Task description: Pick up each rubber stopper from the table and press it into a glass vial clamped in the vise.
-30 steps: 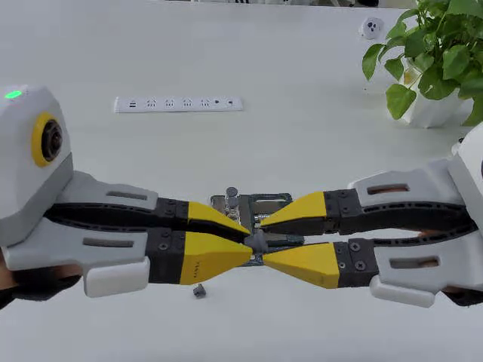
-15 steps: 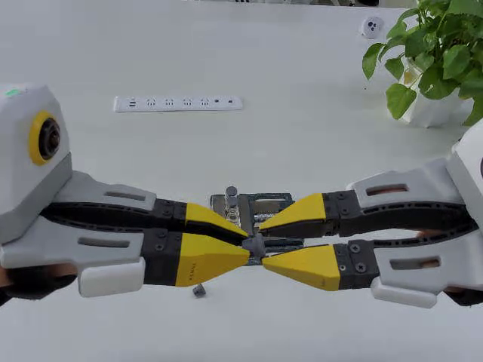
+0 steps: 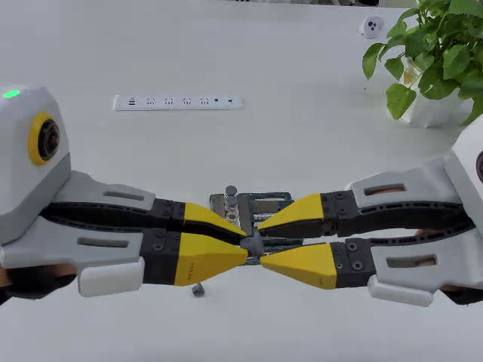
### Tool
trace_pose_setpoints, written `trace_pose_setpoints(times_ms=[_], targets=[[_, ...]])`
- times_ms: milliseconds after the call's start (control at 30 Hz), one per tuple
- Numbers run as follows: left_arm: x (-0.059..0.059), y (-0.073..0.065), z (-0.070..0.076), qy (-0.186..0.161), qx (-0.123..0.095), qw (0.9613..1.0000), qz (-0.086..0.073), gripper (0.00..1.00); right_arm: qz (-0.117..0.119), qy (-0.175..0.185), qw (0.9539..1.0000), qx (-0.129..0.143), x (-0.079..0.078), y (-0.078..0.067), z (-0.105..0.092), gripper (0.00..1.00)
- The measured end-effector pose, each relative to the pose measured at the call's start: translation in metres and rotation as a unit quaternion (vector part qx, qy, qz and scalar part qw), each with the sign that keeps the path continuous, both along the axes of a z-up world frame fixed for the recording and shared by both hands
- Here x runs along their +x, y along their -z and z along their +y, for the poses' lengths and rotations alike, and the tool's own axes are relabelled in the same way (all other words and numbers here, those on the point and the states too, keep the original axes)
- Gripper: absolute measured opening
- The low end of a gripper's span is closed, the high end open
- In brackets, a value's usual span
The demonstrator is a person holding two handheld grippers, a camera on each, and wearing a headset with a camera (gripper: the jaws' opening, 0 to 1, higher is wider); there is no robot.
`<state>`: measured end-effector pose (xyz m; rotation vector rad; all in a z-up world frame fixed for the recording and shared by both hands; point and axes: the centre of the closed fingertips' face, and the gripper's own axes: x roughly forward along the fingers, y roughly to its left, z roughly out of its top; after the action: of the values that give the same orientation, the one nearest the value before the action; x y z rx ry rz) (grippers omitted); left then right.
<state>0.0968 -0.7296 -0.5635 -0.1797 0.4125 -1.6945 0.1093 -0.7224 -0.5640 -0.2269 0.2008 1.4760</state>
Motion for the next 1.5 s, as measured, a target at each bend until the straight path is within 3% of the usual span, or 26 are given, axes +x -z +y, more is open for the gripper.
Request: trace_pose_setpoints(times_ms=[500,867,1133,1433,1500], targets=[[0.010,0.012,0.002,-0.025,0.006,0.9994,-0.021,0.05,0.012,0.014,0.9997,-0.019,0.012,0.010,-0.001,0.06],[0.024,0.029,0.016,-0.071,0.015,0.9970,-0.026,0.20,0.032,0.039,0.9972,-0.055,0.038,0.025,-0.011,0.06],[0.041,0.050,0.026,-0.125,0.036,0.9907,-0.042,0.38,0.047,0.064,0.9899,-0.117,0.066,0.048,-0.013,0.06],[0.055,0.081,0.033,-0.166,0.075,0.9815,-0.061,0.57,0.069,0.081,0.9762,-0.189,0.105,0.085,-0.014,0.06],[0.058,0.086,0.034,-0.173,0.080,0.9796,-0.064,0.62,0.071,0.087,0.9712,-0.210,0.115,0.095,-0.016,0.06]])
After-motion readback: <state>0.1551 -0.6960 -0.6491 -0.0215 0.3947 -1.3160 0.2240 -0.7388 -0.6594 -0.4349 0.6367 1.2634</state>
